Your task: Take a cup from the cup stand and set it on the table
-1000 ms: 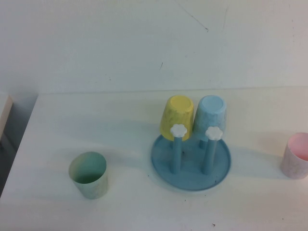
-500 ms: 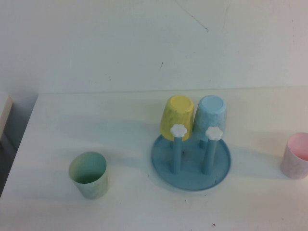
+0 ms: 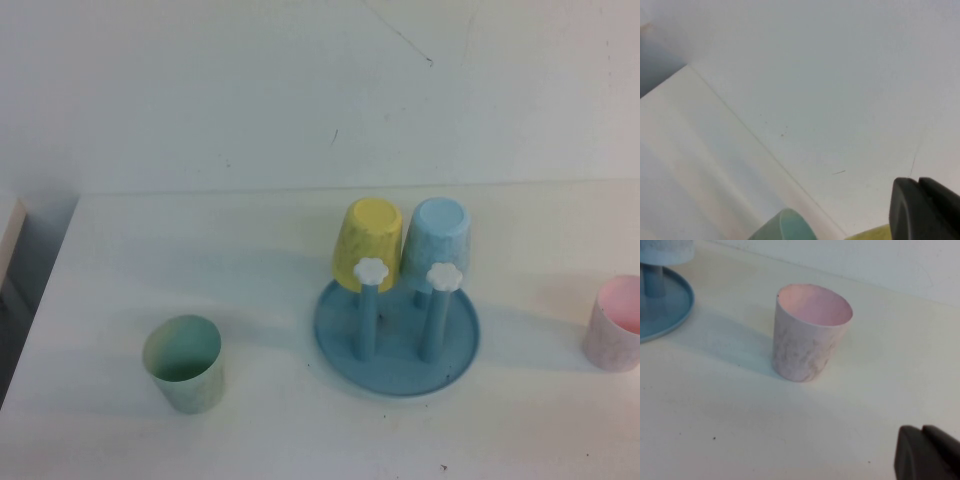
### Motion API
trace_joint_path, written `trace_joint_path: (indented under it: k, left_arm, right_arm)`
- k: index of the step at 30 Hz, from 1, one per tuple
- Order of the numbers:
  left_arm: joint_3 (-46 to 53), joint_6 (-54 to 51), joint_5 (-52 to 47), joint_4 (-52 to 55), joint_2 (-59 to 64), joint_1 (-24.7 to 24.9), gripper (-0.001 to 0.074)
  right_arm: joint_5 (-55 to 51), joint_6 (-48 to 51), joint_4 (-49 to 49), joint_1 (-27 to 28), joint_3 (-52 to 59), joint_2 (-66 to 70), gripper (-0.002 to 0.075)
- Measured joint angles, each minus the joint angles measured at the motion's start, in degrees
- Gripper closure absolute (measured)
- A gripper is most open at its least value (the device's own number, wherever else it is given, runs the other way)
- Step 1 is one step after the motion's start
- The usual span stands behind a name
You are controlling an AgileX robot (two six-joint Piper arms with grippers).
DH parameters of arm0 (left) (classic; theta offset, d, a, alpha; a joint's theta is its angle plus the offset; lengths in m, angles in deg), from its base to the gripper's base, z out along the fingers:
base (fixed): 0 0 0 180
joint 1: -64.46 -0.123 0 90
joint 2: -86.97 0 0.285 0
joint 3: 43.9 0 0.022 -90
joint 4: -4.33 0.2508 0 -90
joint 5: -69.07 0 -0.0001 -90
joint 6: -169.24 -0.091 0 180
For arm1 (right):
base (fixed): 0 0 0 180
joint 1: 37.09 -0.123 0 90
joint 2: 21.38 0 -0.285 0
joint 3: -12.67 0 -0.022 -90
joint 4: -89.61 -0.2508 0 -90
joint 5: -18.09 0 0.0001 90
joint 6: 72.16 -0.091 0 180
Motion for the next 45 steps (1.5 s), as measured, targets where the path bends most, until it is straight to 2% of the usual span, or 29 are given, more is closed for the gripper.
trace_joint_path:
  k: [5,13,20,27,31,35,38,45]
  left_arm:
    - [-2.2,-8.34,-7.58,5.0,0.48,0.0,0.0738]
    - [-25.29,-15.79,-31.17,26.7,18.7,0.0,0.0738]
    - [-45.7,-30.71,-44.73,29.64,39.73,0.0,0.0738]
    - [-63.22,-33.92,-54.1,30.74,61.06,0.65,0.0738]
    - [-70.9,-34.16,-56.18,34.76,68.81,6.12,0.0738]
    - [-77.14,-30.13,-56.72,42.13,75.2,15.67,0.0738]
    - [-81.81,-25.14,-56.87,45.82,79.77,21.07,0.0738]
    - [-93.12,-21.39,-59.08,49.15,91.78,28.89,0.0733]
  right_arm:
    - [0.0,0.0,0.0,0.0,0.0,0.0,0.0728]
    - [0.0,0.0,0.0,0.0,0.0,0.0,0.0728]
    - [0.0,0.0,0.0,0.0,0.0,0.0,0.0728]
    - [0.0,0.0,0.0,0.0,0.0,0.0,0.0728]
    - [0.0,0.0,0.0,0.0,0.0,0.0,0.0728]
    - [0.0,0.0,0.0,0.0,0.0,0.0,0.0728]
    - [0.0,0.0,0.0,0.0,0.0,0.0,0.0728]
    - [0.0,0.0,0.0,0.0,0.0,0.0,0.0728]
